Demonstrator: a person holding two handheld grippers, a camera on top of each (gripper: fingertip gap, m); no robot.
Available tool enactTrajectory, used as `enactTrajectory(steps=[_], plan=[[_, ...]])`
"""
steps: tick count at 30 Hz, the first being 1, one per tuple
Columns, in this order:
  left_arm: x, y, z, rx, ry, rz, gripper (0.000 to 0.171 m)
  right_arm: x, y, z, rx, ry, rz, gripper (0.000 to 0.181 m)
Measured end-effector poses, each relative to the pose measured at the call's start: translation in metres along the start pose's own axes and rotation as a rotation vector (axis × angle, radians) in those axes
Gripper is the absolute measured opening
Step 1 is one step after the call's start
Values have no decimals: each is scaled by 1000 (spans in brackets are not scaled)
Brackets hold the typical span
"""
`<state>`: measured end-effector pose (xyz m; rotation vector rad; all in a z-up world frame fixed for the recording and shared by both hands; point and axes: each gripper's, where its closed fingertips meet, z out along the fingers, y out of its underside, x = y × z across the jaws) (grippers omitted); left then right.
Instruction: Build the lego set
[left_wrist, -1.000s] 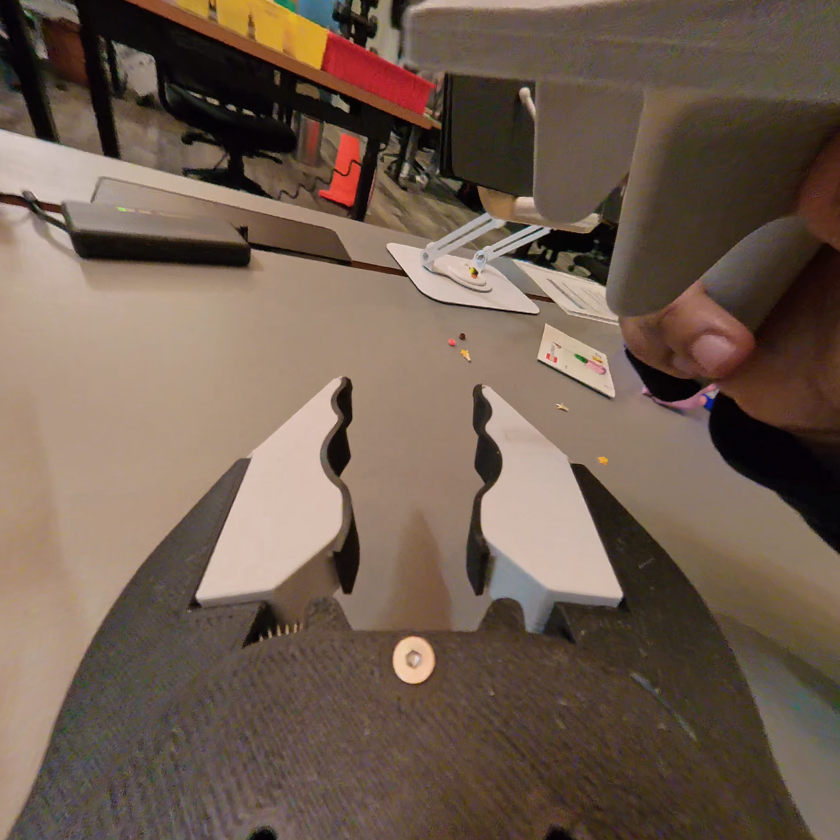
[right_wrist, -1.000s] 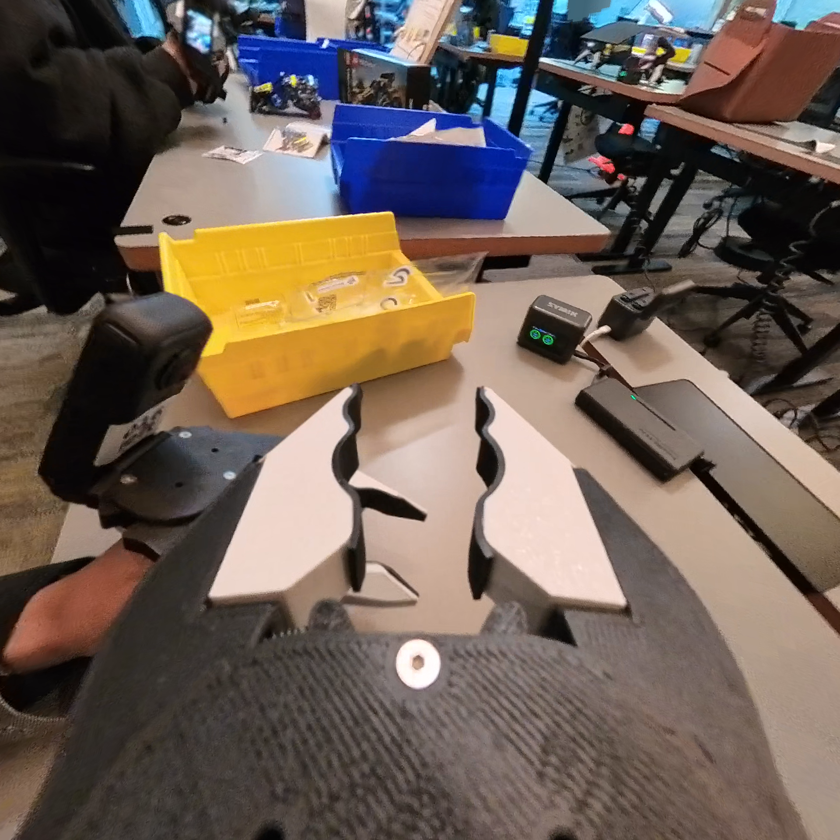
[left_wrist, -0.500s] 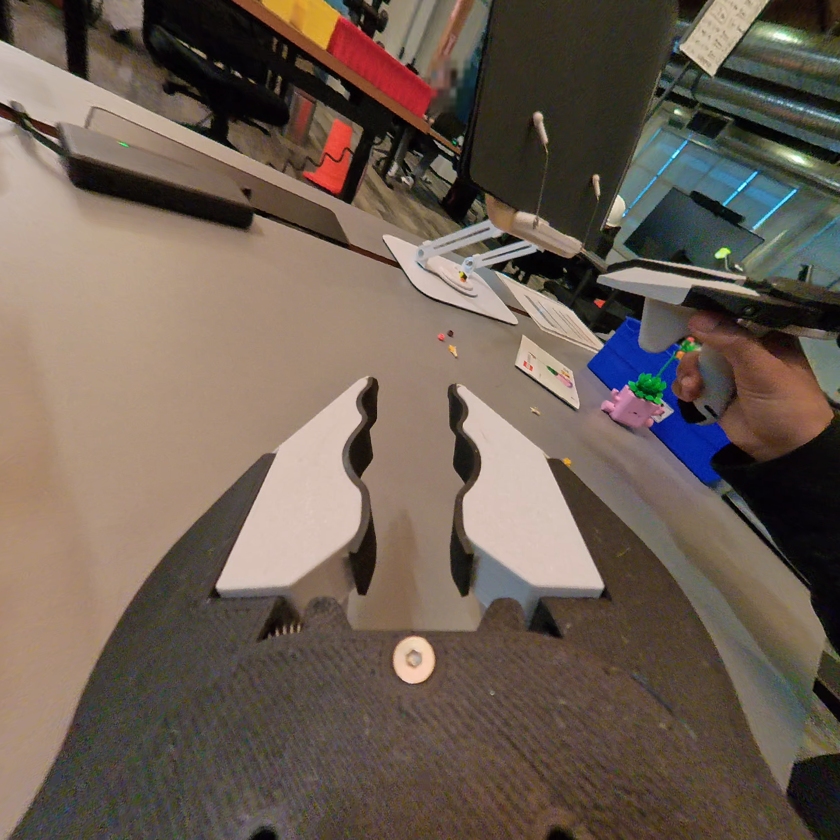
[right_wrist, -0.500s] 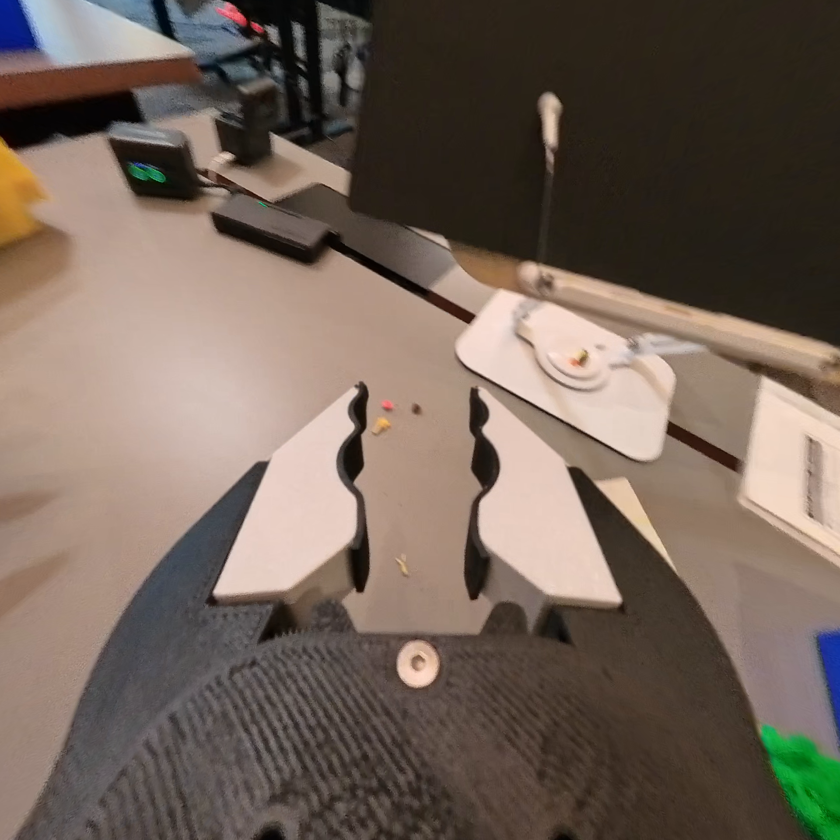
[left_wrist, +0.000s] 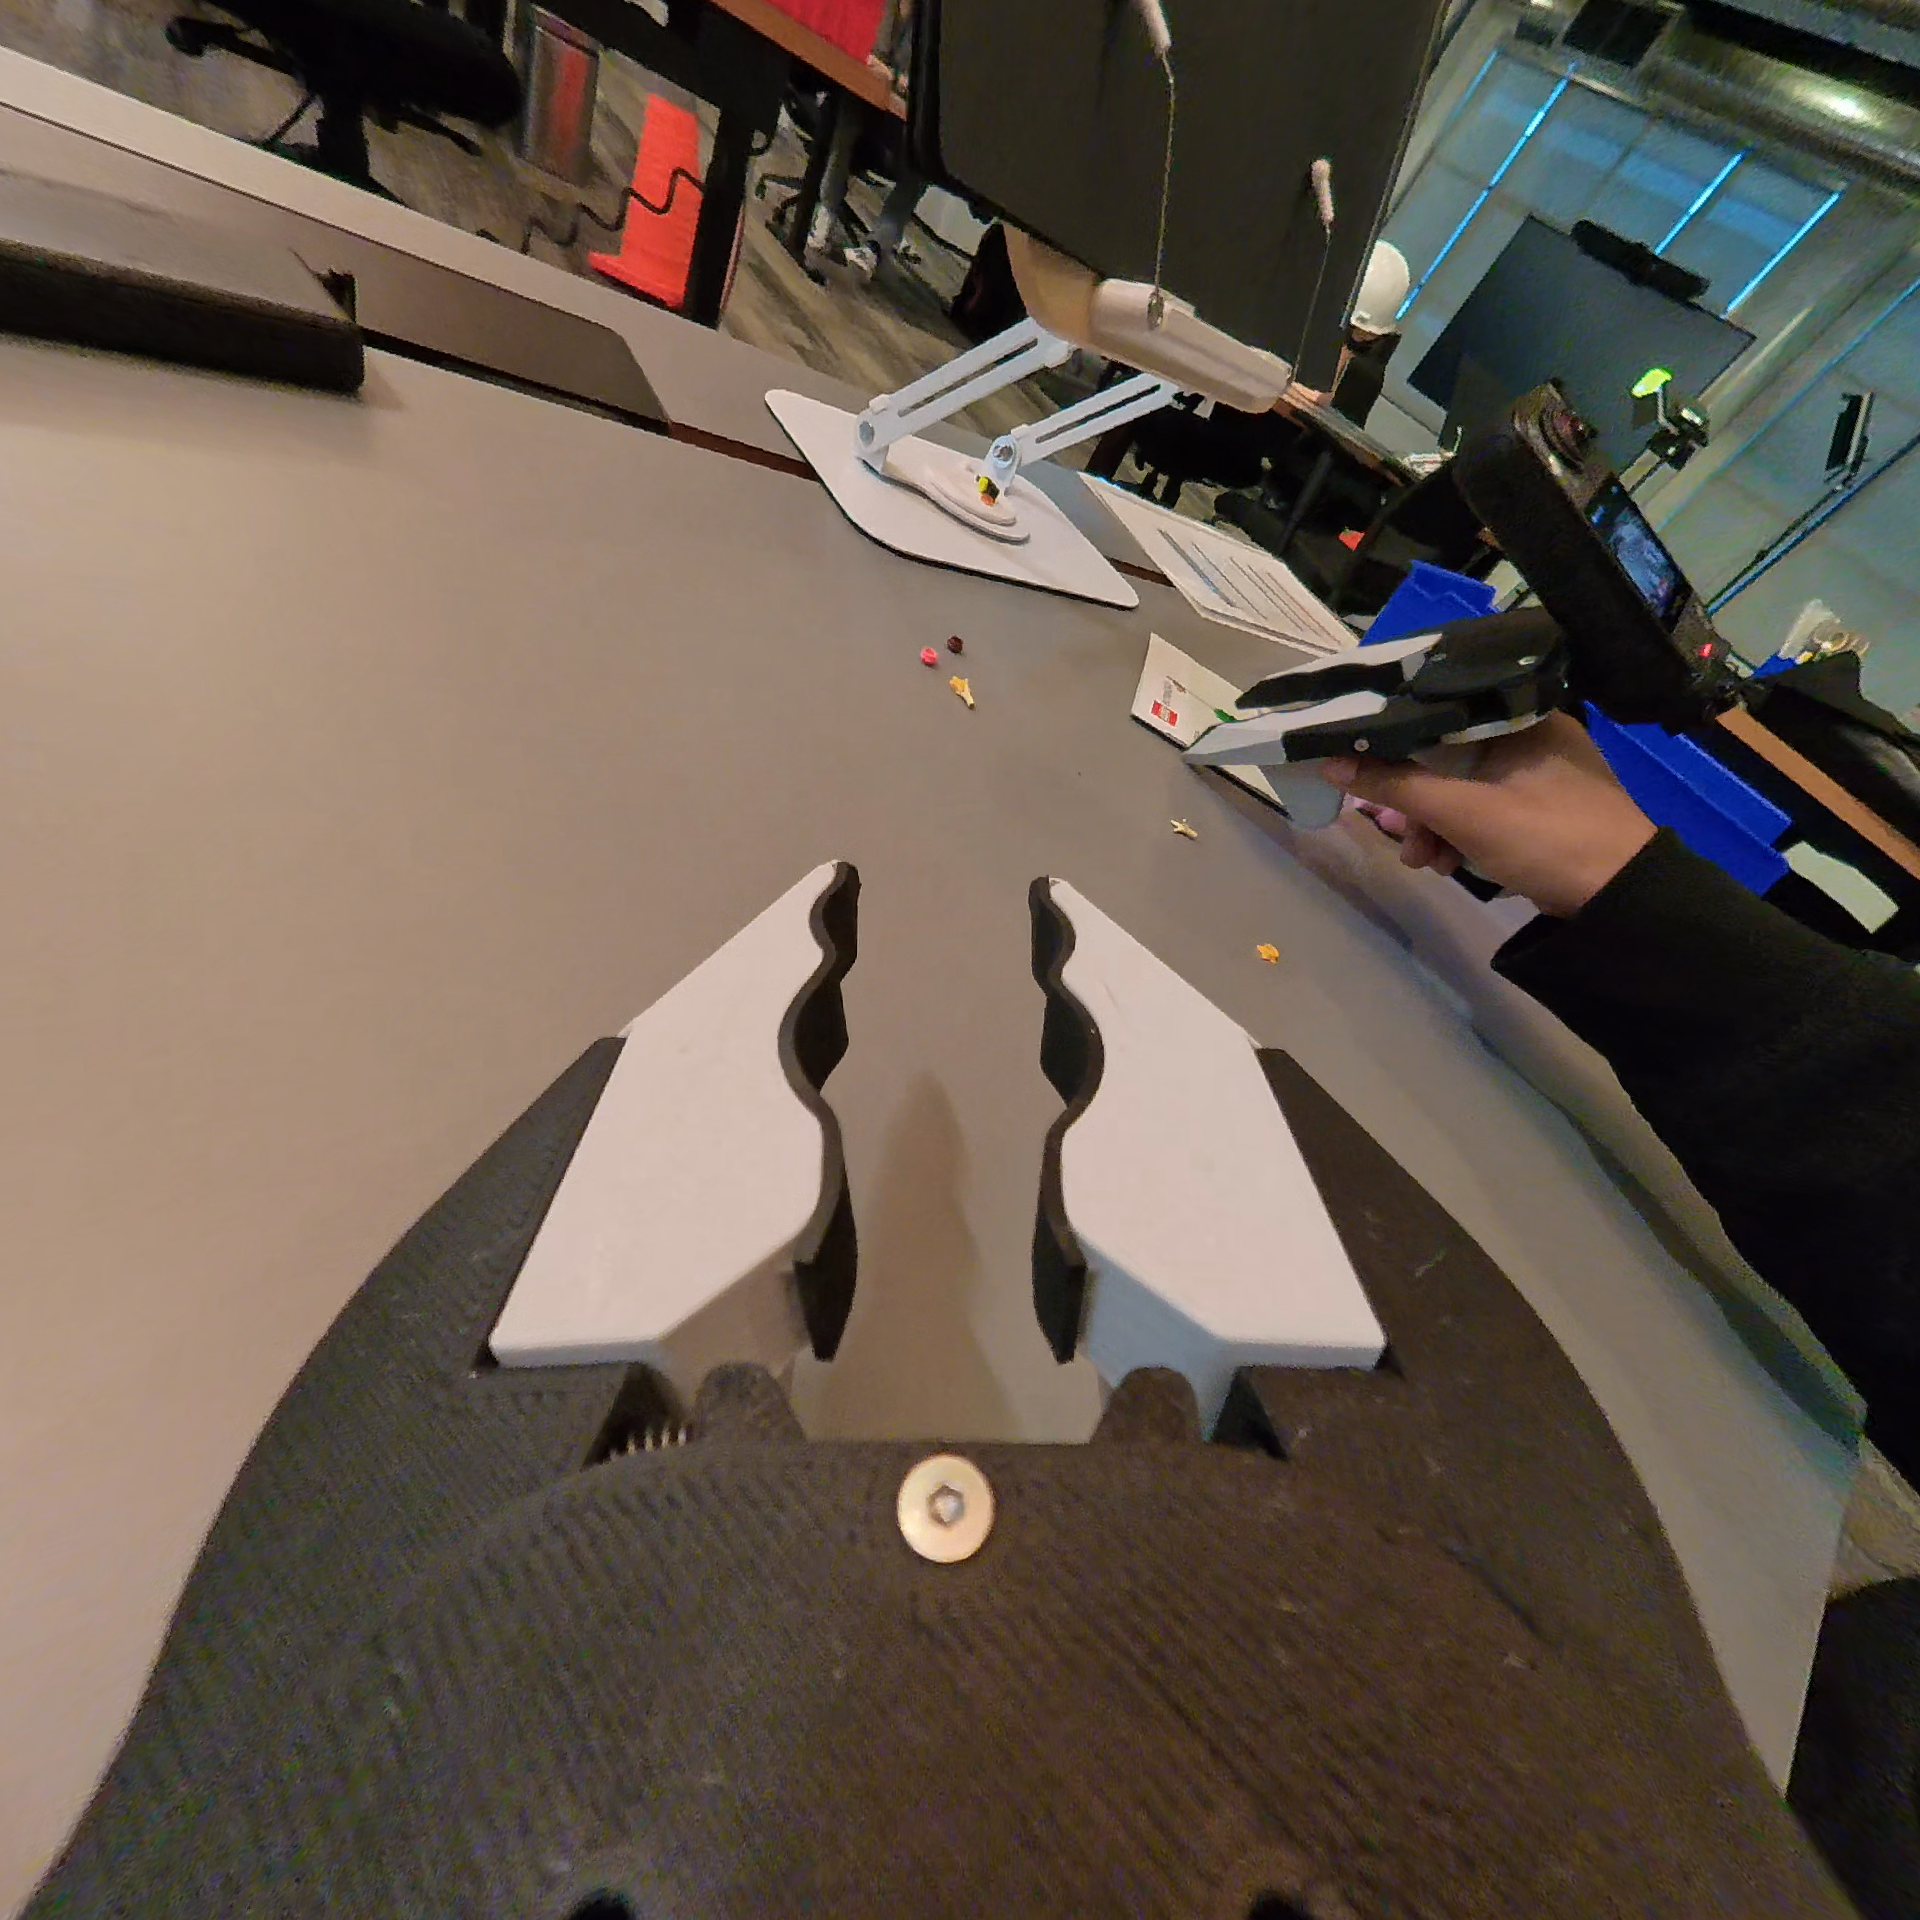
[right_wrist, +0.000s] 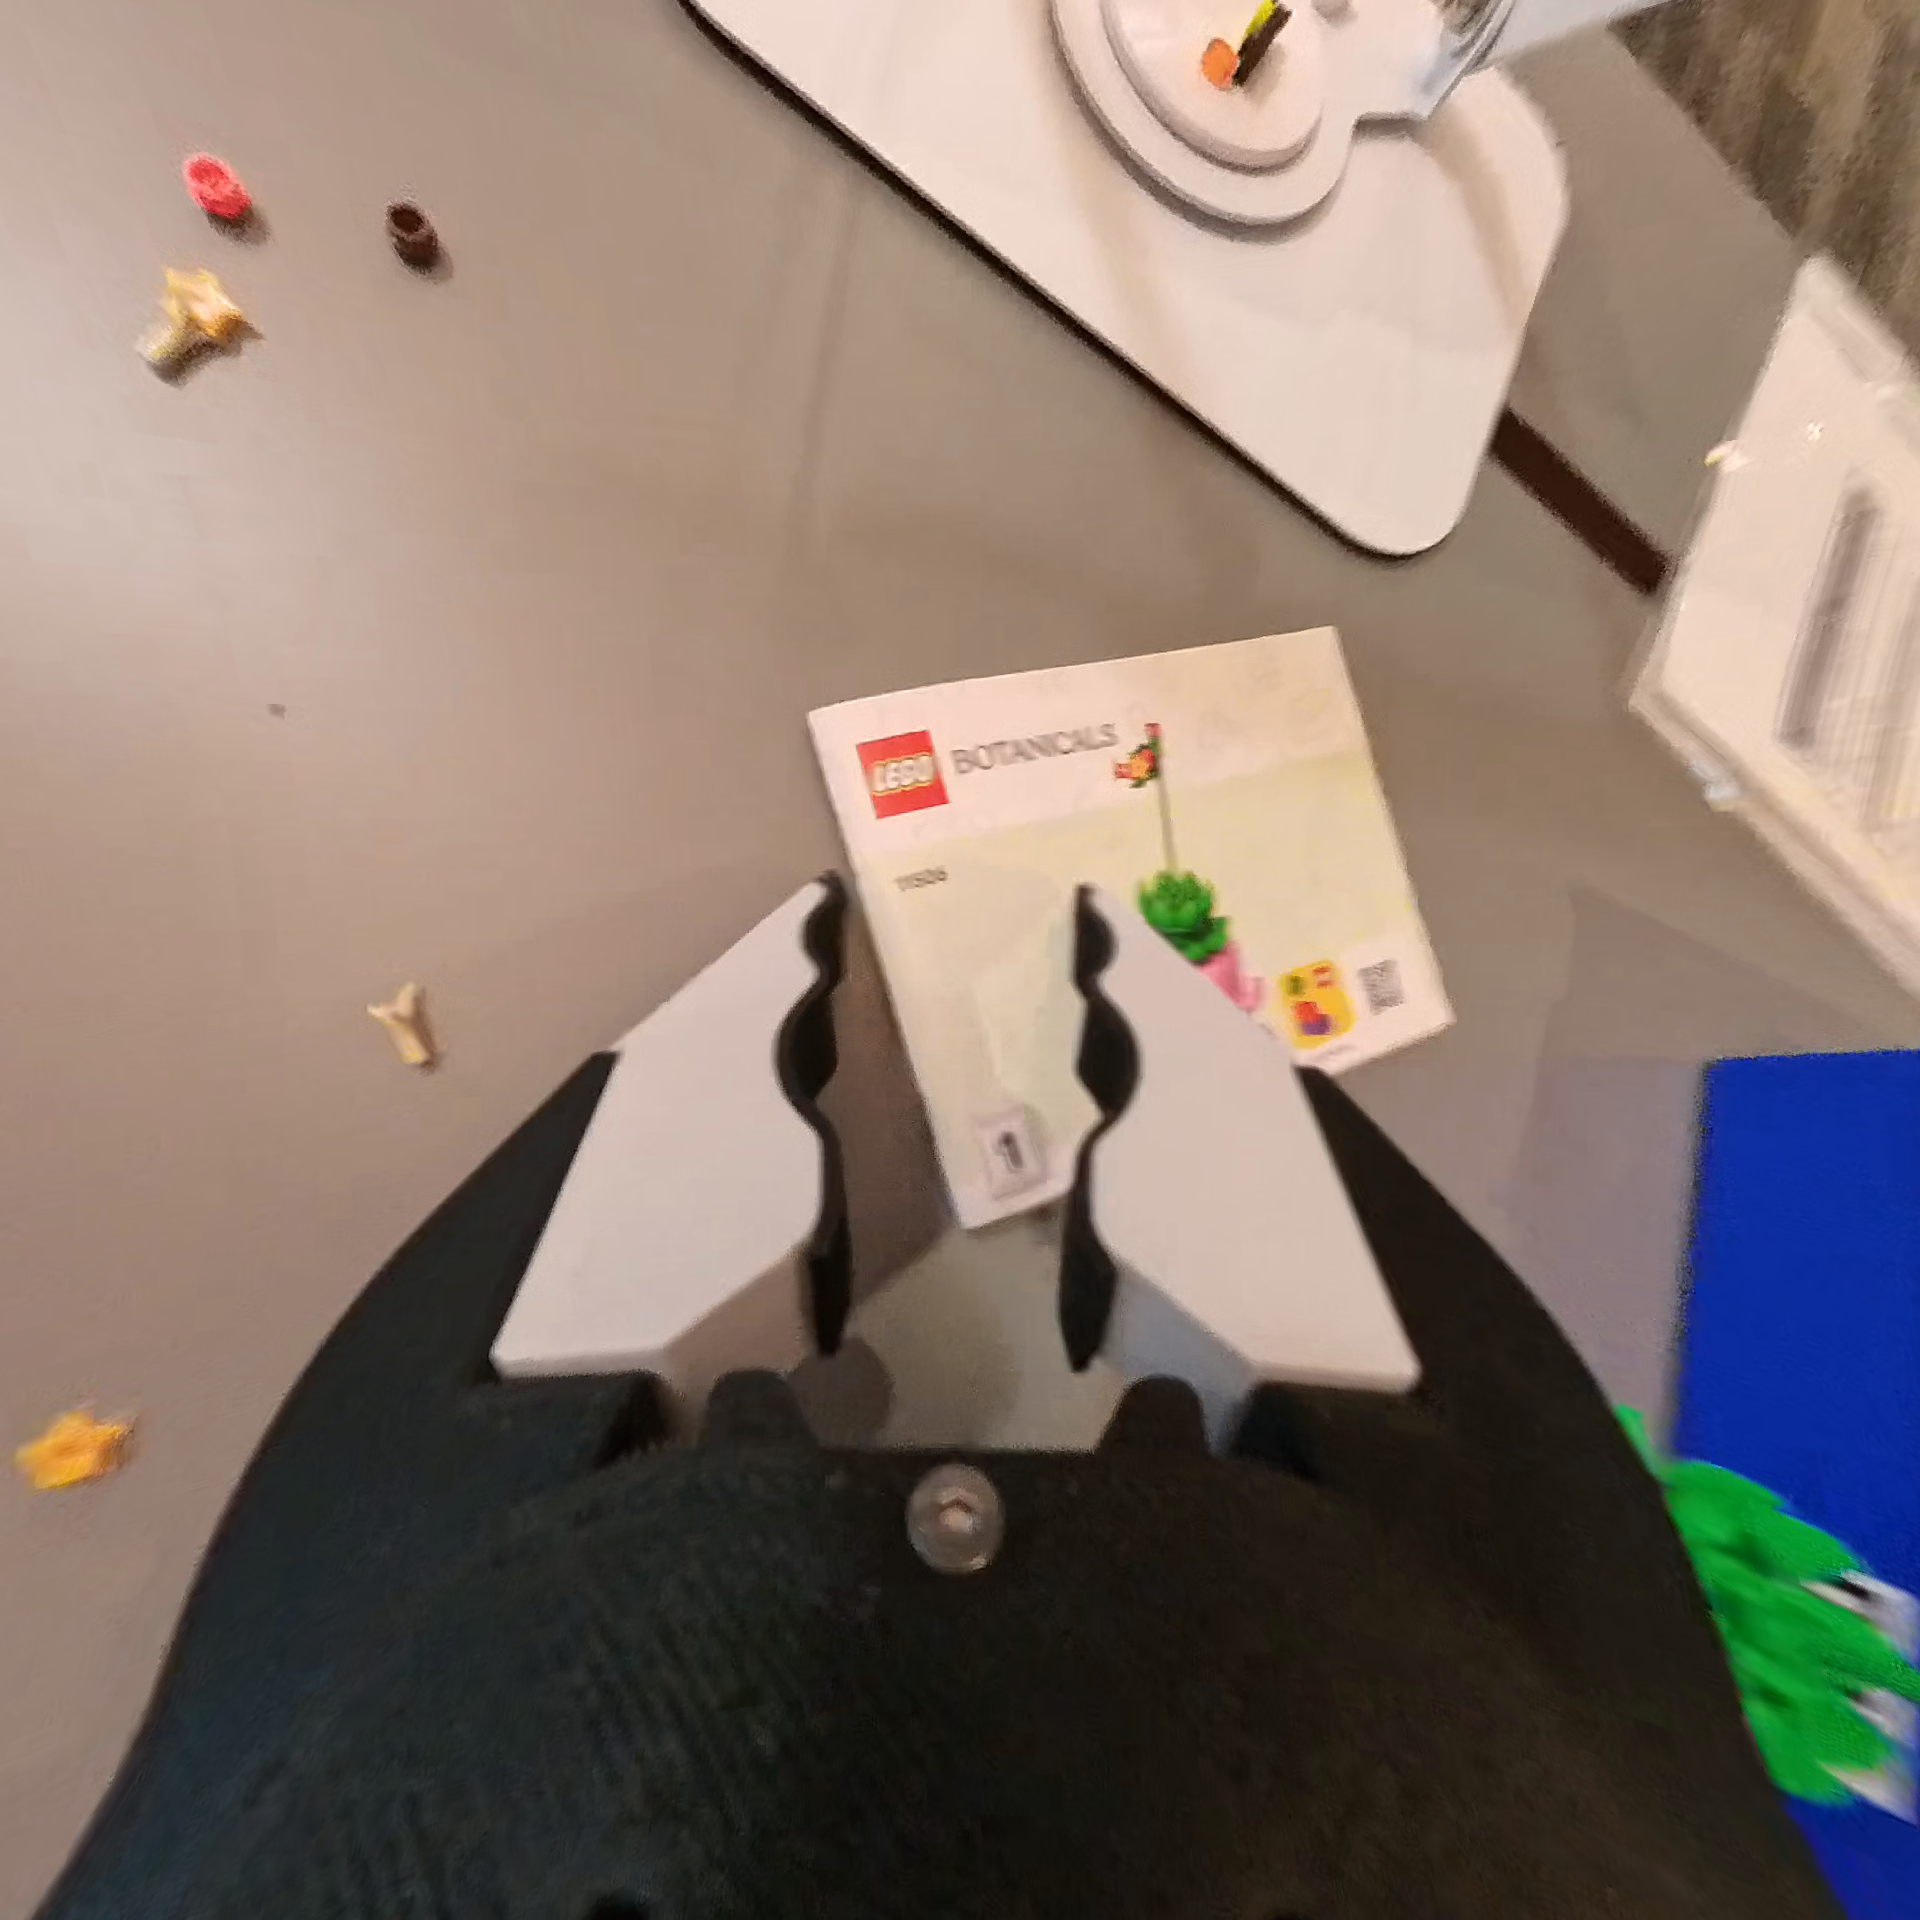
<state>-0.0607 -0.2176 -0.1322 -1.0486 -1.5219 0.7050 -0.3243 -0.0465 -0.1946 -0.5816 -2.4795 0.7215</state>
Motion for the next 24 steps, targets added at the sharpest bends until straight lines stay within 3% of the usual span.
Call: enactTrajectory(steps=[2,6,10,13,18,19,22,24], plan=[[0,0,0,3,4,-7,32,-12,0,3,15,-100,119,17],[1,-2,-1,14,16,-23,33,-13,-1,5,69,-146,278,17],[4,-3,-1,21,37,-48,34,-25,3,-3,27,-179,239,1],[4,-4,-2,26,41,-52,34,-45,5,-18,-22,-243,167,0],[3,-5,-2,32,43,-62,35,-35,-28,-48,143,-231,138,0],[4,-4,-2,33,45,-66,35,-33,-30,-50,151,-229,125,3],[4,-3,0,27,53,-74,35,-33,-5,-35,31,-216,90,57],[5,-2,0,23,54,-75,36,-38,12,-24,-33,-243,113,73]])
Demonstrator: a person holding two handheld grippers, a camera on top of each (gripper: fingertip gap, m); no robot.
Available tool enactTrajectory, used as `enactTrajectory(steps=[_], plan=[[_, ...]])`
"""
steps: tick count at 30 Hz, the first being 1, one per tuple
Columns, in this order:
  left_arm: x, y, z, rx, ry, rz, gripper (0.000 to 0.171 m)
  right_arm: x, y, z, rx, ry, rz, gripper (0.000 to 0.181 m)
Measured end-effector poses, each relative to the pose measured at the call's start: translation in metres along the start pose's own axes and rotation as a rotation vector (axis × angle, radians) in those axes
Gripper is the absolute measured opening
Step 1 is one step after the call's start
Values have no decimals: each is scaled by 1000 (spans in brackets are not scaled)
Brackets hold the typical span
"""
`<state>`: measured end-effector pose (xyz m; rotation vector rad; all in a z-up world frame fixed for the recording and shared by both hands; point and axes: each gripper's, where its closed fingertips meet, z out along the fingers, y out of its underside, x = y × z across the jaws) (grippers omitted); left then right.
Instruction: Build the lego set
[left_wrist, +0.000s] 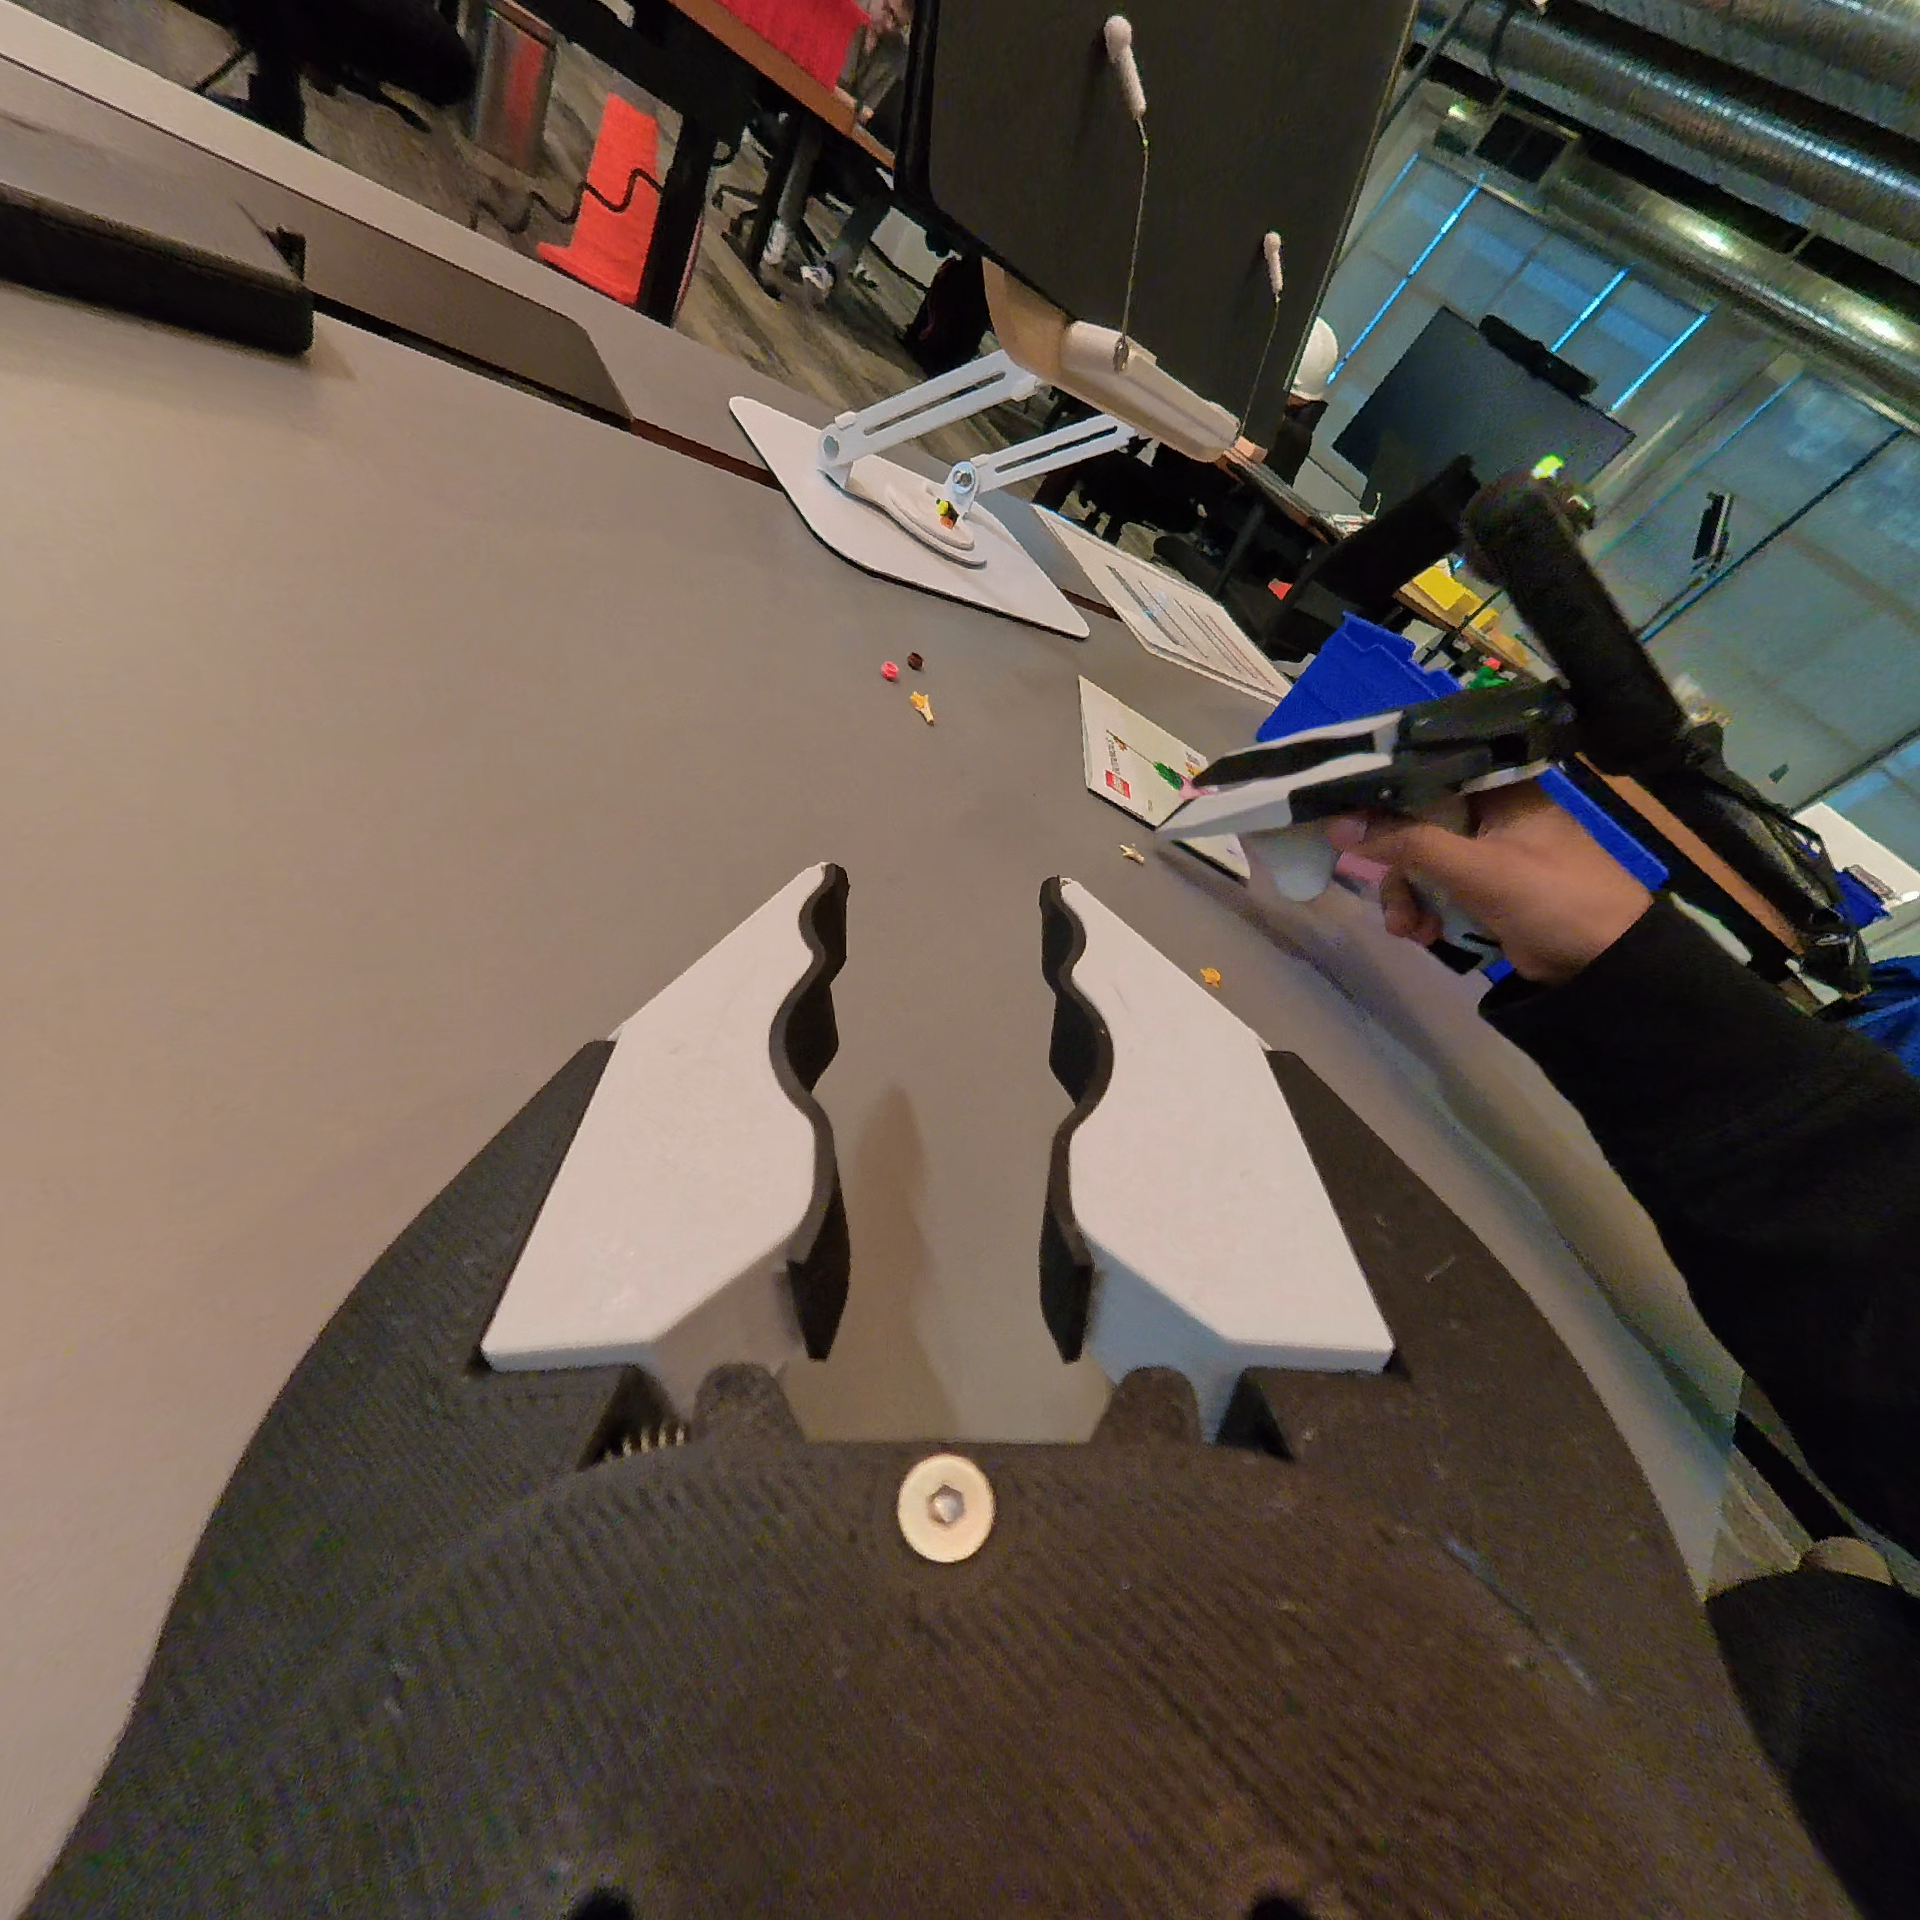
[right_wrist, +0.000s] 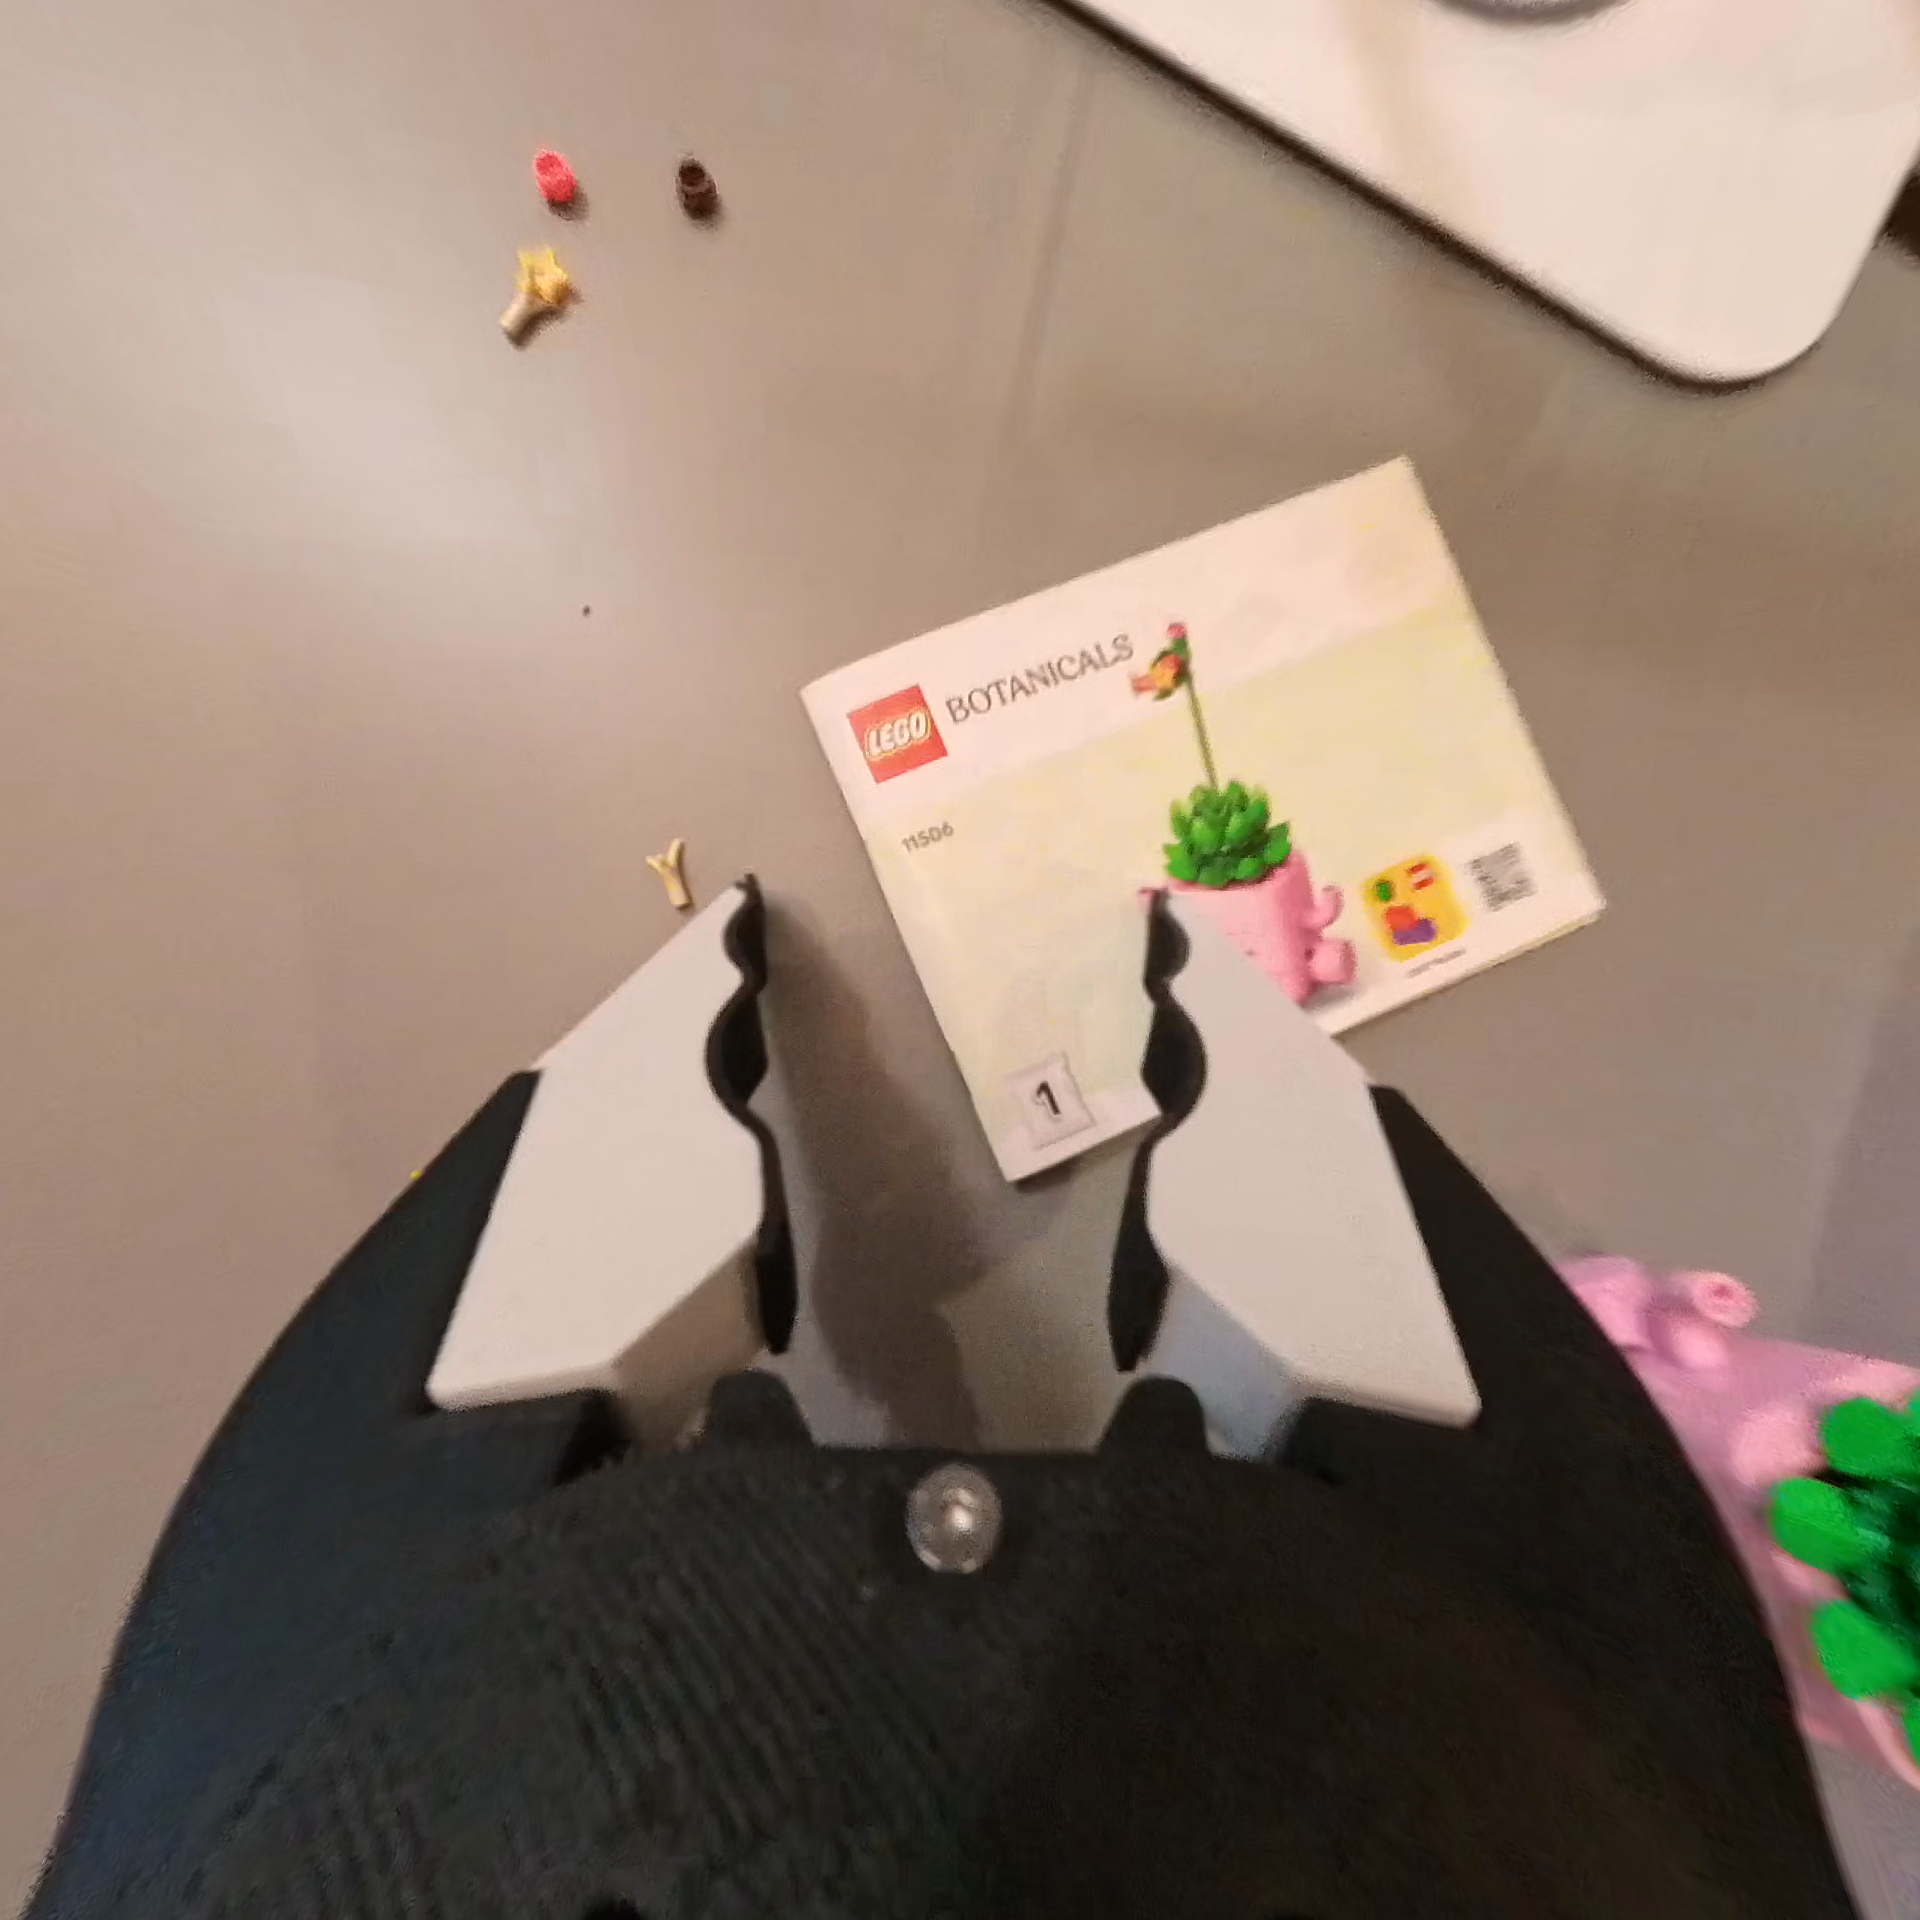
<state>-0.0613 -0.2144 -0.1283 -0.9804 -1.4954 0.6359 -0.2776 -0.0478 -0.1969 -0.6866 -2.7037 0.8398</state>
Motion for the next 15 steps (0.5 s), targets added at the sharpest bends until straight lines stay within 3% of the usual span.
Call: enactTrajectory(steps=[1,4,7,11,15], plan=[[0,0,0,1,0,0,36,-1,3,4,14,-20,27,76],[0,0,0,4,3,-5,36,6,1,7,102,-17,74,54],[0,0,0,5,10,-15,36,6,1,6,120,-31,55,45],[3,0,1,6,23,-30,36,-9,0,5,99,-36,-66,10],[3,0,0,4,23,-25,36,-16,-6,-2,89,99,-261,0]])
